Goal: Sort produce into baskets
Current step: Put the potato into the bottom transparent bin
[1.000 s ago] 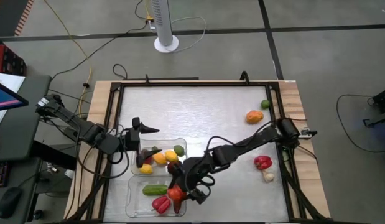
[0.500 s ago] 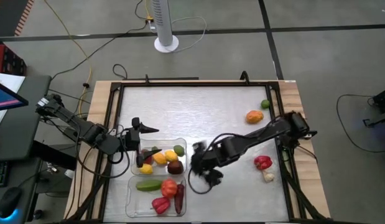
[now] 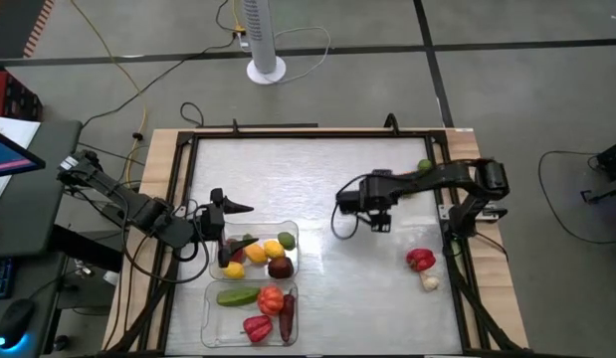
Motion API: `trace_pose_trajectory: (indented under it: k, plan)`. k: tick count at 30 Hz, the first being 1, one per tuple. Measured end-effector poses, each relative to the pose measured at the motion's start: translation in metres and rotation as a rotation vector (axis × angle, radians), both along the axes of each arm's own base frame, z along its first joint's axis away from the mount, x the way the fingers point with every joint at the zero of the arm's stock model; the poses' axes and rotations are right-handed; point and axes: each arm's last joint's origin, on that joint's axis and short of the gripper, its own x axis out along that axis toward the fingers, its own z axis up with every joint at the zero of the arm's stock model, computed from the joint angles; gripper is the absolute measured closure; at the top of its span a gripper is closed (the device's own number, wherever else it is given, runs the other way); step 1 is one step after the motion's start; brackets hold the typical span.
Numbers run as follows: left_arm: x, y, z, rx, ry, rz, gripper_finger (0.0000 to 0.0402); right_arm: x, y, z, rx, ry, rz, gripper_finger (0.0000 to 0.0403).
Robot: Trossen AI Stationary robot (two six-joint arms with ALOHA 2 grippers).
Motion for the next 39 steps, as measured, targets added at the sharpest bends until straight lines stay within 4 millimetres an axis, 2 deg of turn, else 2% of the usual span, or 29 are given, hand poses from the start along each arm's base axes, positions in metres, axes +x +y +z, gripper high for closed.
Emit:
trace_pose_trajectory:
  k: [7,12,17,22,28,39]
  plan:
    - [0.0,0.0,0.0,0.019,0.006,-0.005,0.0033,-0.037,-0.052,-0.034,0.014,0.184,-0.148,0.0037]
    - [0.0,0.0,0.0,0.022,0.005,0.001,0.0033,-0.049,-0.075,-0.039,-0.039,0.24,-0.181,0.0037]
    - [0.0,0.0,0.0,0.022,0.005,0.001,0.0033,-0.051,-0.093,-0.041,-0.02,0.192,-0.212,0.0037]
    - [0.0,0.0,-0.001,0.024,0.01,0.002,0.0033,-0.056,-0.1,-0.044,0.038,0.185,-0.244,0.0037]
    - [-0.001,0.001,-0.002,0.03,0.021,0.002,0.0033,-0.07,-0.104,-0.063,0.078,0.217,-0.272,0.0042]
    - [-0.001,0.001,-0.001,0.032,0.012,0.02,0.0033,-0.069,-0.106,-0.067,0.047,0.193,-0.27,0.0112]
